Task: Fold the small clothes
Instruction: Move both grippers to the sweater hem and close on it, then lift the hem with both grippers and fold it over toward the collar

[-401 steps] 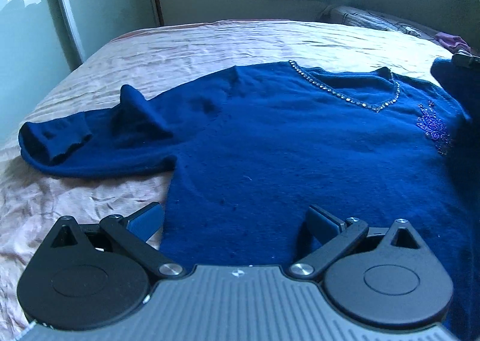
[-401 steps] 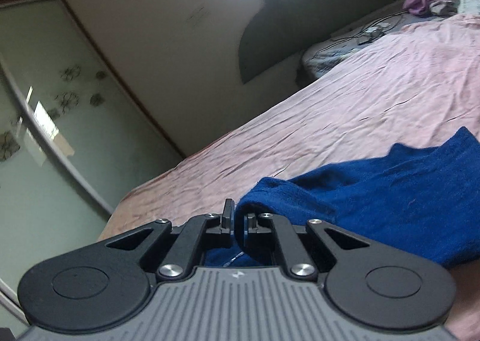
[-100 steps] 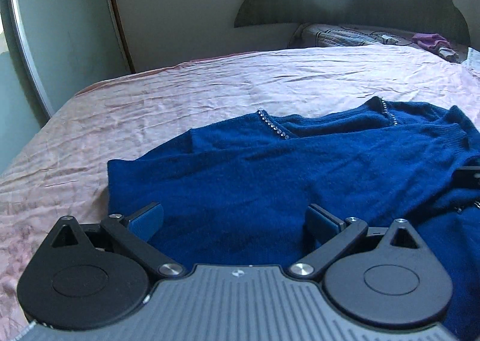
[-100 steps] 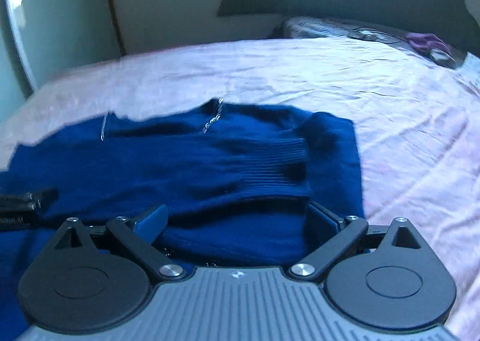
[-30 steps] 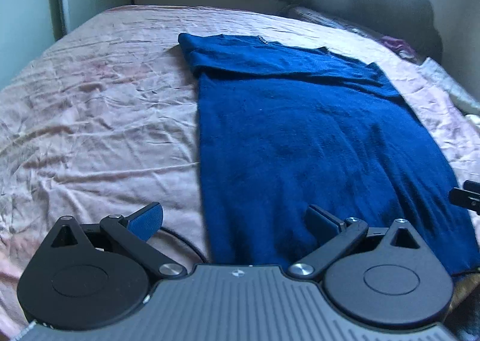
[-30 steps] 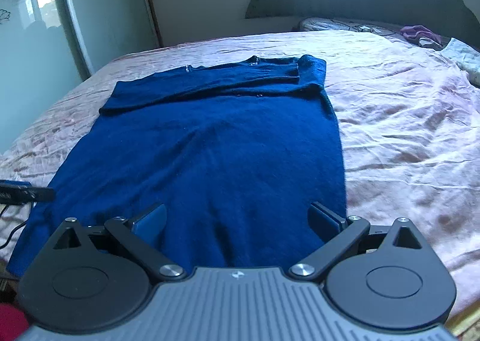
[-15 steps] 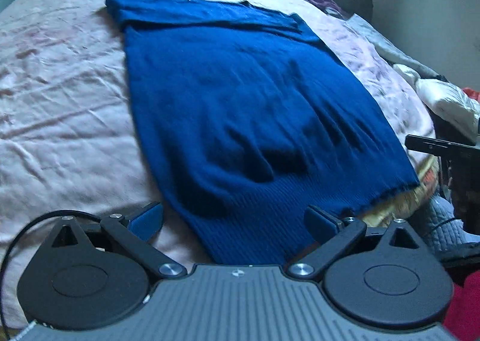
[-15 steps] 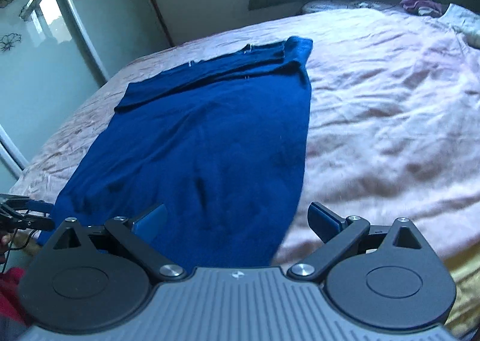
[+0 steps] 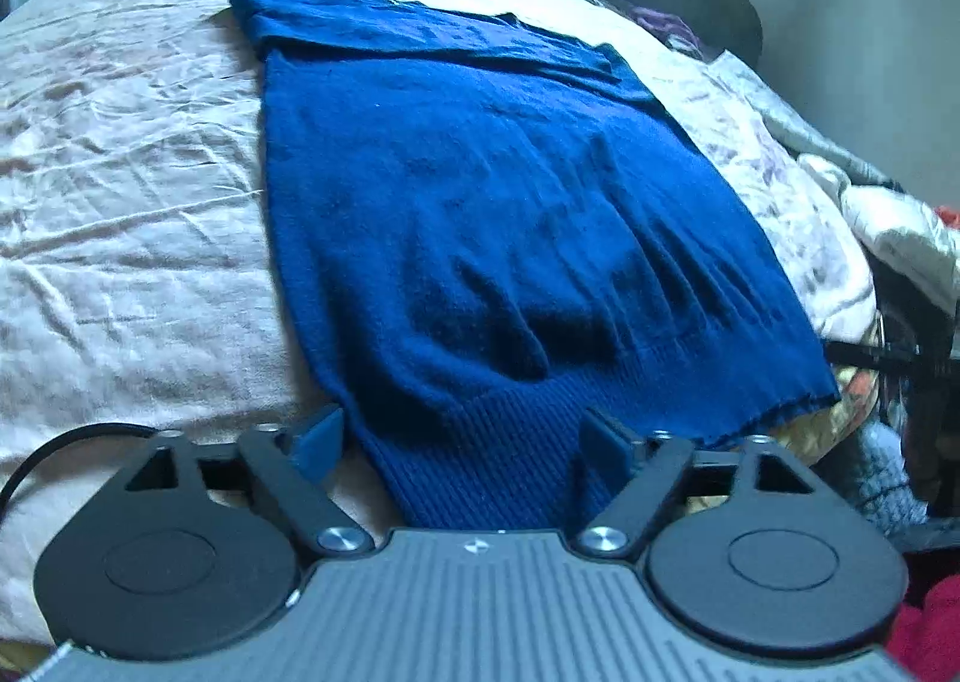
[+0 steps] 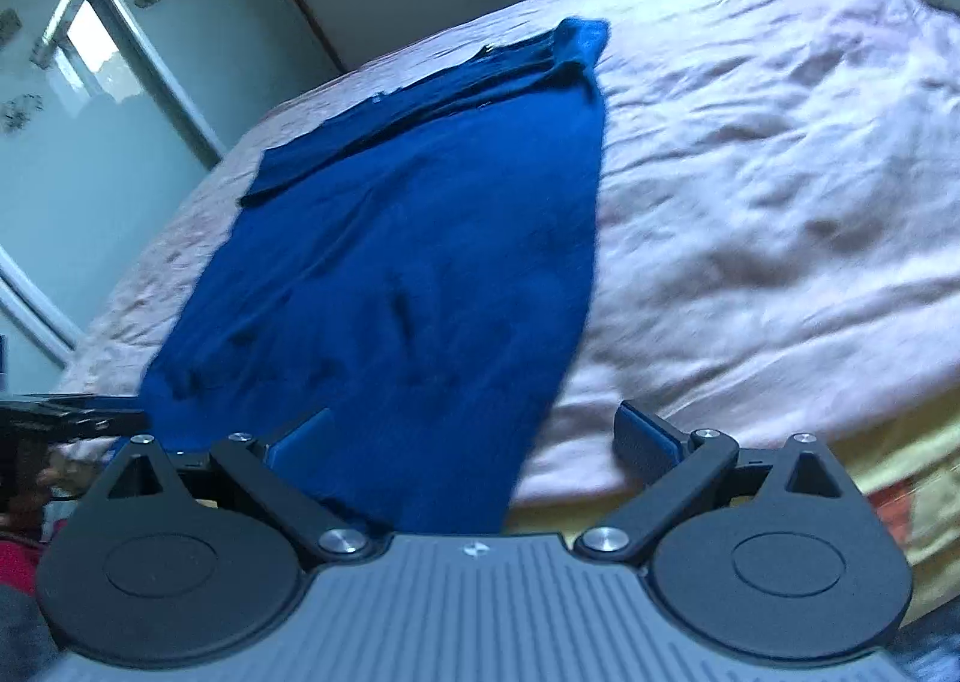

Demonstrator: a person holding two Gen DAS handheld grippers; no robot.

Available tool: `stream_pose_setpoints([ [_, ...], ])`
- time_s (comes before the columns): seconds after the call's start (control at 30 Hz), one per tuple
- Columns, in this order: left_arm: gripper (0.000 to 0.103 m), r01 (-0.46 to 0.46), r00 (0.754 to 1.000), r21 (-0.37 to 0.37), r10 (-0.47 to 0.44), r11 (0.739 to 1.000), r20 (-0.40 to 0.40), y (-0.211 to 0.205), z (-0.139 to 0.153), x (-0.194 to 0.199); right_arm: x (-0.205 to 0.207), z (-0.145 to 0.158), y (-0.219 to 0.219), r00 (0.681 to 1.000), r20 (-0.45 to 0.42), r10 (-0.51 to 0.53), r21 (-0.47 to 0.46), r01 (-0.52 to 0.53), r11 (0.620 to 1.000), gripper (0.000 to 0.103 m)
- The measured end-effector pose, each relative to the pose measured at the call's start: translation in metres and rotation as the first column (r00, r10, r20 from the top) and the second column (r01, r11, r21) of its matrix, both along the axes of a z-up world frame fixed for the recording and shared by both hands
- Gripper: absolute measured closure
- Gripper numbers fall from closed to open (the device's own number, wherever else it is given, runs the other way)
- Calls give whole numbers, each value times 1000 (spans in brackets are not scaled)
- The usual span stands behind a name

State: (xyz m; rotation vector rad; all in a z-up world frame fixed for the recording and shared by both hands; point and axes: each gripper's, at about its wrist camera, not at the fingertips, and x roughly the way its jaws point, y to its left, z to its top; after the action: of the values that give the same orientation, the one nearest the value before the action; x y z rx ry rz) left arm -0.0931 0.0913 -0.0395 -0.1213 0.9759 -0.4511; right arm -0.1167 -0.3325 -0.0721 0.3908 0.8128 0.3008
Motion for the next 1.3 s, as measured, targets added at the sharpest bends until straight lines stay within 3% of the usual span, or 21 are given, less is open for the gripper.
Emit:
stream_pose_setpoints([
  [0.1,40,-22,1000,-20,22,1000,-3,3,0,2,-3,-2,9,999,13,42,0,-42,999,7],
  [0.2,63,-37,999,-31,37,999,-11,6,0,2,-5,-2,21,999,31,36,-42,-35,999,26],
  [0.23,80,-41,999,-35,40,999,-17,7,0,3,-4,-1,22,999,32,29,-49,-28,998,53],
  [0.27,88,-43,999,-43,42,998,-28,8,-1,4,-4,-2,20,1000,23,14,-37,-14,999,80],
  [0.3,89,-49,998,-62,46,997,-42,10,-3,5,-3,-5,17,1000,13,0,-16,0,1000,86],
  [0.43,90,-73,996,-88,68,993,-60,15,-4,5,-3,-6,18,1000,21,1,2,-1,1000,90],
  [0.67,91,-118,991,-141,107,983,-77,28,4,6,-1,-4,11,999,39,23,157,-28,987,93],
  [0.83,91,-99,995,-123,98,987,-20,23,19,-1,-6,10,-1,995,95,21,255,-45,966,93],
  [1.03,92,-99,993,-152,107,983,48,25,42,-8,-5,31,-3,985,168,28,304,-79,949,93],
  [1.3,92,-149,985,-203,162,968,50,32,49,3,6,39,-8,978,207,-22,327,-48,944,93],
])
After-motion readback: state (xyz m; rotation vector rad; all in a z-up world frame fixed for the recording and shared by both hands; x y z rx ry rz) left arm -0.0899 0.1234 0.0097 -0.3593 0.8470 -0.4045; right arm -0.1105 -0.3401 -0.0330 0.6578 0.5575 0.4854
